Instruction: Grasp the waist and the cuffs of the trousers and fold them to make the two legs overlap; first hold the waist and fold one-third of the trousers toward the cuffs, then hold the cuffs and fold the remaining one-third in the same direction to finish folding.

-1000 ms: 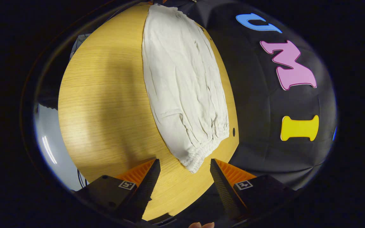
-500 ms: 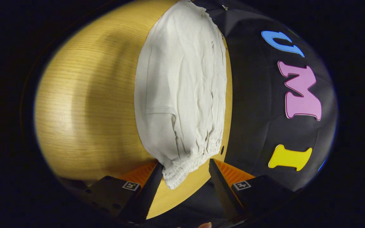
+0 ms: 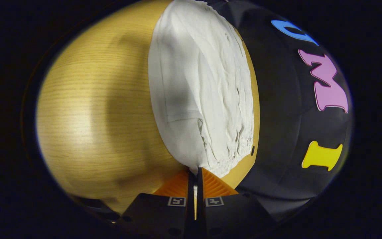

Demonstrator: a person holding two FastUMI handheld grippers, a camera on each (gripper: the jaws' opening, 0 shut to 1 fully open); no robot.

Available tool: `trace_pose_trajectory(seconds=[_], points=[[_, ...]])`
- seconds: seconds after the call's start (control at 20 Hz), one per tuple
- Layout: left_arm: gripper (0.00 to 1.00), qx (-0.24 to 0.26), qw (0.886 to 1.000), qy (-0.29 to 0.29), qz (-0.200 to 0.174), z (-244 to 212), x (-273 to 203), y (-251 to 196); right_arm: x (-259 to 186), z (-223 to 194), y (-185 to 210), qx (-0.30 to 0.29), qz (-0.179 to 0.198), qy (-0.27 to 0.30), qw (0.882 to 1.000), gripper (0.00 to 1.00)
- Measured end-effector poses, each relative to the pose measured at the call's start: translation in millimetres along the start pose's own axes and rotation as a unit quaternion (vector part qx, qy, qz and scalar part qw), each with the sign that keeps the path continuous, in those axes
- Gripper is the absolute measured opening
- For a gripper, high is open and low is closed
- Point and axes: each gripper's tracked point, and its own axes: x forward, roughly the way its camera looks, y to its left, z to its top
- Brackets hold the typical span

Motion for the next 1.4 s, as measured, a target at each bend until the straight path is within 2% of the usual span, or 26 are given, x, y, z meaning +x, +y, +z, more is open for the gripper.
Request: trace_pose_trajectory(seconds=[0.05,0.2,0.3,0.55,0.7,0.95,1.1,1.25,1.4], points=[[0.06,-0.003,1.000,-0.001,-0.003,1,0,1,-2,1,1,0.004,0.005,0.000,1.000,0.05],[0.06,-0.006,1.000,0.001,-0.011,1,-2,0,-6,4,4,0.019,0.023,-0.005,1.000,0.06],[0.06,-0.031,0.999,0.003,-0.026,-3,-4,-4,-8,5,4,0.026,0.041,-0.008,0.999,0.05],[0.06,-0.042,0.998,0.014,-0.054,-15,-32,-38,-16,15,5,0.021,0.071,-0.018,0.997,0.06],[0.05,-0.062,0.995,0.021,-0.071,-23,-49,-53,-23,16,1,0.033,0.078,-0.017,0.996,0.05],[0.06,-0.087,0.993,0.024,-0.075,-28,-67,-50,-40,21,-12,0.057,0.076,-0.017,0.995,0.05],[0.05,-0.091,0.992,0.029,-0.082,-36,-83,-59,-45,26,-9,0.056,0.088,-0.018,0.994,0.06],[0.05,-0.073,0.994,0.028,-0.074,-36,-81,-60,-37,29,-9,0.045,0.097,-0.017,0.994,0.05],[0.06,-0.019,0.998,0.027,-0.050,-36,-72,-52,-36,29,-7,0.047,0.096,-0.015,0.994,0.05]])
